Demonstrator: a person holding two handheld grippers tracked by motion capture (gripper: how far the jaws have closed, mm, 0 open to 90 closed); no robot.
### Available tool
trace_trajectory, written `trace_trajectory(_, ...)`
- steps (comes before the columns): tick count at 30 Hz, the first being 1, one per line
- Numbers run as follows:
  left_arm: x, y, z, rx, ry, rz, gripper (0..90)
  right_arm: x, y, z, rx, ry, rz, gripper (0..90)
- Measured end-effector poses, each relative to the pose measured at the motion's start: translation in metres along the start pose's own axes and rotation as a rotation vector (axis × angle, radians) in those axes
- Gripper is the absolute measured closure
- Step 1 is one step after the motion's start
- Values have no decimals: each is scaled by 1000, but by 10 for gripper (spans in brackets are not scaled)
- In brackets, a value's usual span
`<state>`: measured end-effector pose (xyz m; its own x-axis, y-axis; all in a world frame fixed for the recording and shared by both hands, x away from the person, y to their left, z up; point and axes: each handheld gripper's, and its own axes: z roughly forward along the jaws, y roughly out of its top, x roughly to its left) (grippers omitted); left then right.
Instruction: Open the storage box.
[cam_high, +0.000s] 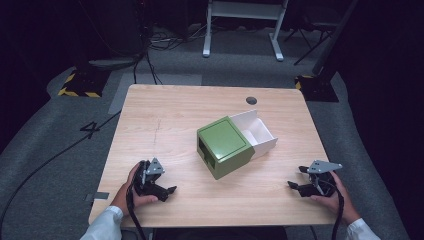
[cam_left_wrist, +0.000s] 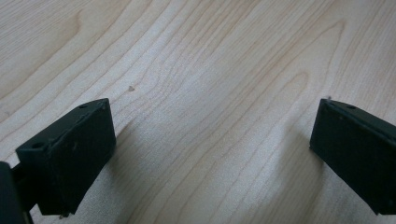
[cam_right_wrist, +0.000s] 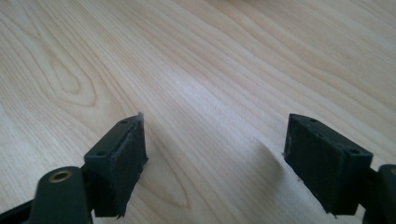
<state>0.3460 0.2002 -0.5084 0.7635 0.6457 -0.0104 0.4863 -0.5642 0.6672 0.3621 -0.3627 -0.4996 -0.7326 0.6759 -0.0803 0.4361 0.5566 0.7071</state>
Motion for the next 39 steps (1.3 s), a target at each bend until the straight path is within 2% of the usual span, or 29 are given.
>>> trace_trajectory(5, 0, 0, 0, 0, 0, 1, 5, -3, -13, -2, -53, 23, 71, 199)
trace_trajectory(39, 0, -1, -1, 0, 2, -4, 4, -3, -14, -2, -52, 15, 75, 182)
